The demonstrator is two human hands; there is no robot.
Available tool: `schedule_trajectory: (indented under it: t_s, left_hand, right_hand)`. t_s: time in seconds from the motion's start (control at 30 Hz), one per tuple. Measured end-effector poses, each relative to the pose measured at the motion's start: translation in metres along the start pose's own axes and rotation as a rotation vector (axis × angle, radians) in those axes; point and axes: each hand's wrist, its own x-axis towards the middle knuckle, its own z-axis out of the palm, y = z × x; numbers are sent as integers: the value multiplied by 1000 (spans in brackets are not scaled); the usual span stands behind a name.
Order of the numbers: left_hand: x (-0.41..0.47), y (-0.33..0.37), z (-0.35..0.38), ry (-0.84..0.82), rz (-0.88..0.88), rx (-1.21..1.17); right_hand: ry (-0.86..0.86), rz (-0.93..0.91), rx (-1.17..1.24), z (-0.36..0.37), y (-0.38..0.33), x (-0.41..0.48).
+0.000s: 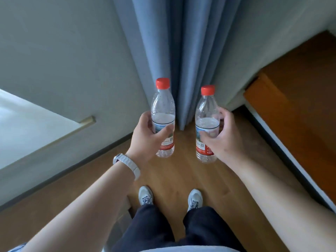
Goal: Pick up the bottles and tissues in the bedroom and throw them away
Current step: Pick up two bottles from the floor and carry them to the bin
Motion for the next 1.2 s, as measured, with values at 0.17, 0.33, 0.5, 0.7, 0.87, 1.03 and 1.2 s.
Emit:
schedule_trajectory:
  t_s: [0.17, 0.33, 0.5, 0.7, 0.87, 1.03, 1.2]
  left_hand:
    - [-24, 81, 8, -37, 129, 57]
    - [-29, 130, 9, -75, 220, 32]
    - [1, 162, 8, -150, 292, -9]
    - [41, 195, 2, -365, 416, 18]
    - [68, 215, 16, -546, 472, 18]
    - [50, 225, 47, -727, 508, 33]
    - [-4, 231, 95, -934, 592, 115]
  right_hand:
    - [36, -57, 57, -67, -47, -18]
    - [119, -95, 52, -102, -79, -28]
    - [231, -75, 53, -111, -105, -22]
    - [408, -6, 68, -99, -140, -15]
    - [567, 91, 42, -95, -155, -21]
    - [710, 226, 34, -111, -152, -60]
    - [865, 327, 54, -137, -134, -115]
